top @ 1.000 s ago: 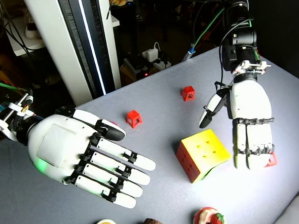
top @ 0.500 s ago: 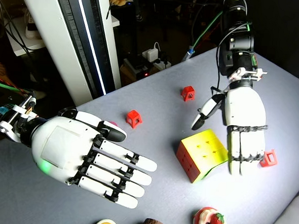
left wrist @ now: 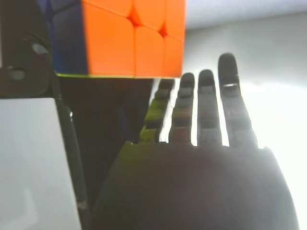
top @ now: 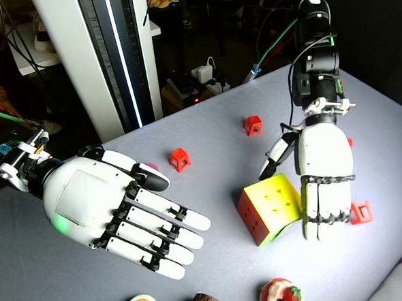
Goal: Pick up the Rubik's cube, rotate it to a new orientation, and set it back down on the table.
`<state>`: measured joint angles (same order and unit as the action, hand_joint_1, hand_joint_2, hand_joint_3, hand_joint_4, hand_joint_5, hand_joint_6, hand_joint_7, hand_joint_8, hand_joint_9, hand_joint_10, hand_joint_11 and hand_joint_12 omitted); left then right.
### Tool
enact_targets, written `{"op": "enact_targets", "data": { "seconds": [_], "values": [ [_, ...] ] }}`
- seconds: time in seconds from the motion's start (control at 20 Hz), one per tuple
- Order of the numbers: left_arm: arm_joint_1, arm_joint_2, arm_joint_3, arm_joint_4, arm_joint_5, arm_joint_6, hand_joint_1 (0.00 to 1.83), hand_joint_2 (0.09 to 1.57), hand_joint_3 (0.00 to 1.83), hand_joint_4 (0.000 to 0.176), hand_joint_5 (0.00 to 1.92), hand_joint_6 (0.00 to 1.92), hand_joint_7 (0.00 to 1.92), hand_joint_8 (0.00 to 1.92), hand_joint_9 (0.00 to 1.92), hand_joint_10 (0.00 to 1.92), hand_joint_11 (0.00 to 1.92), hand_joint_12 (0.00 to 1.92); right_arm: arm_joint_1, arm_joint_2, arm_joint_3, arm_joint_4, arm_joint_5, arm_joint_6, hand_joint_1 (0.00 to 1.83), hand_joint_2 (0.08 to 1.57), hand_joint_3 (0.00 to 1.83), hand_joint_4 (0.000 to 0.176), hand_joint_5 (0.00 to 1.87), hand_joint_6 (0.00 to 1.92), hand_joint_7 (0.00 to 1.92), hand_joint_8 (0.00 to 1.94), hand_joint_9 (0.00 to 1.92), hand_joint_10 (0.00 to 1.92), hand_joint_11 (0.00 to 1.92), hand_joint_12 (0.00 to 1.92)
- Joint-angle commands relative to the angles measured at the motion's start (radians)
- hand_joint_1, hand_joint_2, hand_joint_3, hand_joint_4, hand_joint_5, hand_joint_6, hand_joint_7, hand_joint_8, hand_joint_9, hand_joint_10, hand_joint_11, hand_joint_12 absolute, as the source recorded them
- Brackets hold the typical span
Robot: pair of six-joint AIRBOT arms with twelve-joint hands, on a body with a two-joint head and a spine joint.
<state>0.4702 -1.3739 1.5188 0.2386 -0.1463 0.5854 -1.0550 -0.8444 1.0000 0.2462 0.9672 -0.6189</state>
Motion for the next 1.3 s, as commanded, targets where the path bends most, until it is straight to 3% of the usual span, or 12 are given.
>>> {"op": "enact_targets", "data": {
  "seconds": [0.0, 0.15, 0.3, 0.4, 0.55, 0.6, 0.7, 0.75, 0.8, 1.05, 1.1, 1.25],
  "values": [
    [-0.018, 0.000, 0.005, 0.004, -0.097, -0.001, 0.96, 0.88, 0.01, 0.000, 0.02, 0.00, 0.00, 0.00, 0.00, 0.00, 0.00, 0.82, 0.004, -0.002, 0.007, 0.005, 0.121, 0.006, 0.61, 1.26, 0.00, 0.000, 0.00, 0.00, 0.00, 0.00, 0.00, 0.00, 0.01, 0.00],
    [-0.023, -0.007, 0.008, 0.018, -0.088, -0.001, 1.06, 0.91, 0.01, 0.000, 0.01, 0.00, 0.00, 0.00, 0.00, 0.00, 0.00, 0.67, 0.004, -0.004, 0.008, 0.005, 0.121, 0.006, 0.59, 1.26, 0.00, 0.000, 0.00, 0.00, 0.00, 0.00, 0.00, 0.00, 0.01, 0.01],
    [-0.029, -0.014, 0.012, 0.037, -0.077, -0.001, 0.91, 0.98, 0.01, 0.000, 0.25, 0.05, 0.35, 0.04, 0.38, 0.25, 0.00, 1.53, 0.004, -0.005, 0.008, 0.005, 0.121, 0.006, 0.60, 1.27, 0.00, 0.000, 0.00, 0.00, 0.00, 0.00, 0.00, 0.00, 0.00, 0.00],
    [-0.034, -0.017, 0.015, 0.050, -0.070, -0.001, 0.89, 1.03, 0.01, 0.000, 0.50, 0.11, 0.58, 0.17, 0.35, 0.93, 0.11, 1.72, 0.003, -0.005, 0.008, 0.005, 0.121, 0.006, 0.61, 1.26, 0.00, 0.000, 0.00, 0.00, 0.00, 0.00, 0.00, 0.00, 0.01, 0.00],
    [-0.039, -0.018, 0.021, 0.051, -0.070, -0.003, 0.84, 1.13, 0.01, 0.000, 0.78, 0.29, 0.71, 0.60, 0.45, 1.18, 0.21, 1.87, 0.003, -0.005, 0.008, 0.005, 0.121, 0.006, 0.58, 1.27, 0.00, 0.000, 0.00, 0.00, 0.00, 0.00, 0.00, 0.00, 0.01, 0.01],
    [-0.039, -0.018, 0.023, 0.052, -0.070, -0.003, 0.99, 1.16, 0.01, 0.000, 0.86, 1.00, 0.73, 0.99, 0.52, 1.48, 0.41, 1.91, 0.003, -0.005, 0.008, 0.005, 0.121, 0.006, 0.59, 1.26, 0.00, 0.000, 0.00, 0.00, 0.00, 0.00, 0.00, 0.00, 0.01, 0.01],
    [-0.039, -0.017, 0.026, 0.052, -0.079, -0.011, 0.87, 1.26, 0.03, 0.130, 0.69, 1.46, 0.75, 1.58, 0.66, 1.86, 0.71, 1.92, 0.003, -0.005, 0.008, 0.005, 0.122, 0.006, 0.61, 1.26, 0.00, 0.000, 0.00, 0.00, 0.00, 0.00, 0.00, 0.00, 0.00, 0.30],
    [-0.039, -0.014, 0.026, 0.052, -0.088, -0.017, 0.89, 1.26, 0.03, 0.107, 0.69, 1.49, 0.81, 1.76, 0.80, 1.91, 0.87, 1.92, 0.003, -0.005, 0.008, 0.005, 0.122, 0.006, 0.59, 1.27, 0.00, 0.000, 0.00, 0.00, 0.00, 0.00, 0.00, 0.00, 0.00, 0.51],
    [-0.037, -0.011, 0.026, 0.052, -0.097, -0.025, 1.05, 1.22, 0.01, 0.000, 0.77, 1.38, 0.90, 1.89, 0.95, 1.92, 1.06, 1.92, 0.003, -0.005, 0.008, 0.005, 0.123, 0.006, 0.58, 1.27, 0.00, 0.000, 0.00, 0.00, 0.00, 0.00, 0.00, 0.00, 0.00, 0.69],
    [-0.034, 0.018, -0.001, 0.052, -0.159, -0.034, 1.17, 1.19, 0.06, 0.000, 0.88, 1.20, 0.71, 1.65, 0.65, 1.92, 0.74, 1.92, 0.000, -0.005, 0.009, 0.000, 0.142, 0.006, 0.60, 1.26, 0.00, 0.000, 0.00, 0.00, 0.00, 0.00, 0.00, 0.00, 0.00, 1.16],
    [-0.032, 0.027, -0.011, 0.052, -0.177, -0.034, 1.18, 0.84, 0.89, 0.000, 0.88, 1.47, 0.75, 1.86, 0.84, 1.92, 0.89, 1.92, 0.000, -0.005, 0.009, -0.006, 0.149, 0.006, 0.54, 1.28, 0.01, 0.000, 0.00, 0.00, 0.00, 0.00, 0.00, 0.00, 0.00, 1.19],
    [-0.017, 0.061, -0.042, 0.053, -0.253, -0.049, 1.19, 0.66, 1.21, 0.000, 0.92, 1.55, 0.87, 1.80, 0.96, 1.92, 0.99, 1.92, 0.001, -0.007, 0.020, -0.033, 0.163, 0.006, 0.12, 1.56, 0.04, 0.000, 0.01, 0.00, 0.01, 0.00, 0.07, 0.05, 0.00, 1.27]
  ]
}}
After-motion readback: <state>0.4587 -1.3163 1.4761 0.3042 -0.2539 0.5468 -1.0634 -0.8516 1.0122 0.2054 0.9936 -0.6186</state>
